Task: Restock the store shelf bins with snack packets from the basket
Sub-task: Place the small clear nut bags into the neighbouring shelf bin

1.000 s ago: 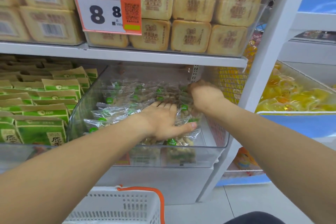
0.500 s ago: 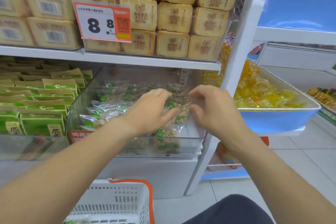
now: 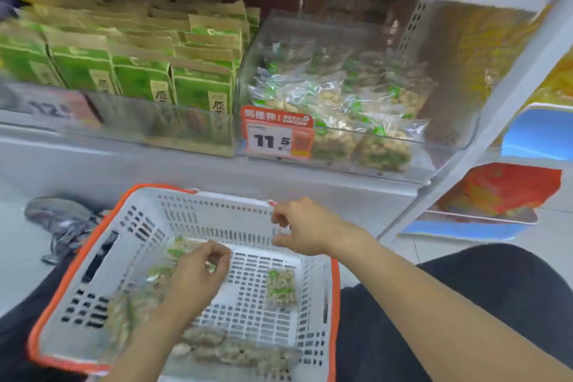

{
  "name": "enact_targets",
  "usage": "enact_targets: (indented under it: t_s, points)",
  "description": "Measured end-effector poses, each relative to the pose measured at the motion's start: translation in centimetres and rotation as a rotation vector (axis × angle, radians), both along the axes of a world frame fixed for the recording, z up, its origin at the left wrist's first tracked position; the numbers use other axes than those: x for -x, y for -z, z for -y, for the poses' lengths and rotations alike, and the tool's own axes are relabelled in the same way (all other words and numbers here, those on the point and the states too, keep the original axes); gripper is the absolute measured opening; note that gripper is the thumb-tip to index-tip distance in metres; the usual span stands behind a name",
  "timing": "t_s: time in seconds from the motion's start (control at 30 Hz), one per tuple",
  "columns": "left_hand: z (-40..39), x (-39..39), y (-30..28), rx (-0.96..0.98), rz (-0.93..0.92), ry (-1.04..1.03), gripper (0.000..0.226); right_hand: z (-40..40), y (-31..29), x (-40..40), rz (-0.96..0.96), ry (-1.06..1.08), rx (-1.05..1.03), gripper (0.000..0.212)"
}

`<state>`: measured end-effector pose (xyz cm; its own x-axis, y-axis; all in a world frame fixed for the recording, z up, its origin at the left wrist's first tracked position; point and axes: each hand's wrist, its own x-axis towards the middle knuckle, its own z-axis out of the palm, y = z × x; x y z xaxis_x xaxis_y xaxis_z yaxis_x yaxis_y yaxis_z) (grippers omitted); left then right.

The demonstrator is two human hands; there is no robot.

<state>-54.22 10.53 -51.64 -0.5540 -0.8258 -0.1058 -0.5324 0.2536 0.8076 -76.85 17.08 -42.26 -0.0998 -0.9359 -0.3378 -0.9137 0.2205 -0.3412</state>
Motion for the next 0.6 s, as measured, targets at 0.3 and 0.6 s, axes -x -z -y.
enact_targets:
  t_s: [0.3, 0.6]
  points:
    - [2.6, -4.2, 8.7, -0.262, 0.456, 0.000, 0.040, 0.6, 16.3, -3.9, 0.108, 0.199, -0.383, 0.053]
    - [6.0, -0.9, 13.5, -0.333, 0.477, -0.179, 0.054, -1.6, 25.1, -4.4, 0.171, 0.482, -0.455, 0.070]
